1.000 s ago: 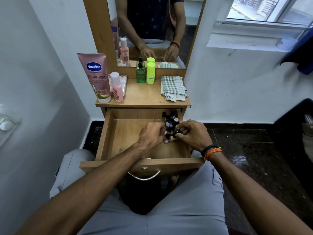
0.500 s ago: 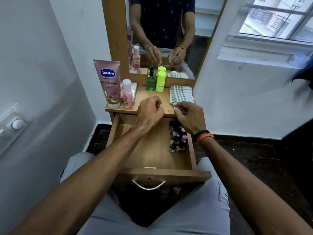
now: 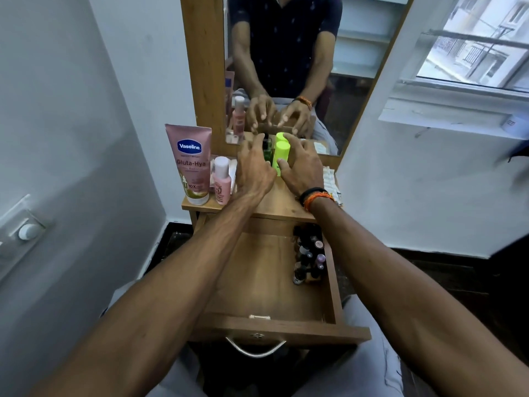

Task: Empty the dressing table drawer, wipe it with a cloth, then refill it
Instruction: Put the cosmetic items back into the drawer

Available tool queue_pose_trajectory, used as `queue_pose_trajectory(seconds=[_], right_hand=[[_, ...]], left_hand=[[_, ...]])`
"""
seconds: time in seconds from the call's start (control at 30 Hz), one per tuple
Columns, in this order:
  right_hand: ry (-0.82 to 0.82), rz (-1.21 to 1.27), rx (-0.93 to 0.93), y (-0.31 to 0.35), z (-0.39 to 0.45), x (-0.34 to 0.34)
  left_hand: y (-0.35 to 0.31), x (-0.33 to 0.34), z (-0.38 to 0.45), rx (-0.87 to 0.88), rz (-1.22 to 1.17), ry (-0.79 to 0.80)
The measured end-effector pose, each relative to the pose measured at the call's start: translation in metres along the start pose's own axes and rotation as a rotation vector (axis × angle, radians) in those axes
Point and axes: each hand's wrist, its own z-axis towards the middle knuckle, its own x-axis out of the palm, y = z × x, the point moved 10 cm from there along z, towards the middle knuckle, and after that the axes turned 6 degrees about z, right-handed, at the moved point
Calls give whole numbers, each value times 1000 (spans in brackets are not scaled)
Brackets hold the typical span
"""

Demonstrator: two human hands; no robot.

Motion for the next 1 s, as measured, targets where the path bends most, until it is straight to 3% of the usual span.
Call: queue_pose_trajectory(seconds=[0.3, 0.77, 1.0], right_hand=[[169, -152, -23, -5, 21, 26], [86, -84, -13, -10, 17, 22], [40, -15, 40, -18, 13, 17]], left_hand=[[2, 9, 15, 35, 93, 111], [0, 6, 25, 50, -8, -14], [13, 9, 24, -34, -115, -15]])
